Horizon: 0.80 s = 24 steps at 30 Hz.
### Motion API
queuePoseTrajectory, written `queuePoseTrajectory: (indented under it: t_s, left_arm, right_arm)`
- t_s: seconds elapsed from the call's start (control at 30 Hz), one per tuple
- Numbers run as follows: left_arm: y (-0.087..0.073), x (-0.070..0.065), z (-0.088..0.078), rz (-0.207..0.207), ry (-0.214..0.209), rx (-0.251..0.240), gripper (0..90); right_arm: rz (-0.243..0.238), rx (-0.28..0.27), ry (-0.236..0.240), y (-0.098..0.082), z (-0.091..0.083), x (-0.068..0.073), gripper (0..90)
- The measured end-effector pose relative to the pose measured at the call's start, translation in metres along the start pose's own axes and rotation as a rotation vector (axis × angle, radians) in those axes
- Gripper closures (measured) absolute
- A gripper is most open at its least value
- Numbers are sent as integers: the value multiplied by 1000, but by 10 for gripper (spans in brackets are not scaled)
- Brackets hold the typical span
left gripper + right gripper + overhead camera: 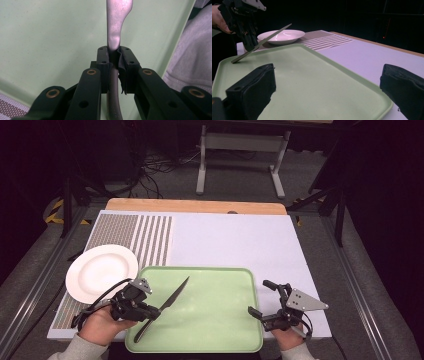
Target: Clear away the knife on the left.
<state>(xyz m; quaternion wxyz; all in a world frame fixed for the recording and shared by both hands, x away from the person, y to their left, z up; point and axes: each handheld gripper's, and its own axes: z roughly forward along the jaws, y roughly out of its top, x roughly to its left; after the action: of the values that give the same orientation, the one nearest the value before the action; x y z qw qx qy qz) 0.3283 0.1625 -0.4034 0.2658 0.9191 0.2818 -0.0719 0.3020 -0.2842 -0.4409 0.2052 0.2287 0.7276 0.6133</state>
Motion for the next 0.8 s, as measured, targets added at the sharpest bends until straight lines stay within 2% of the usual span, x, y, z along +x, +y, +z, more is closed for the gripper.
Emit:
queuePoseTrajectory:
  t_s: [0.1, 0.33, 0.8]
  left_arm:
    - [2, 0, 2, -24, 21, 17, 800]
    - [3, 0, 7, -59, 38, 41, 800]
    - [3, 4, 18, -73, 34, 76, 799]
  right_arm:
    - [2, 0, 0, 0, 0, 0, 9]
    - [0, 2, 0, 0, 0, 0, 9]
    - [2, 5, -3, -1, 0, 0, 9]
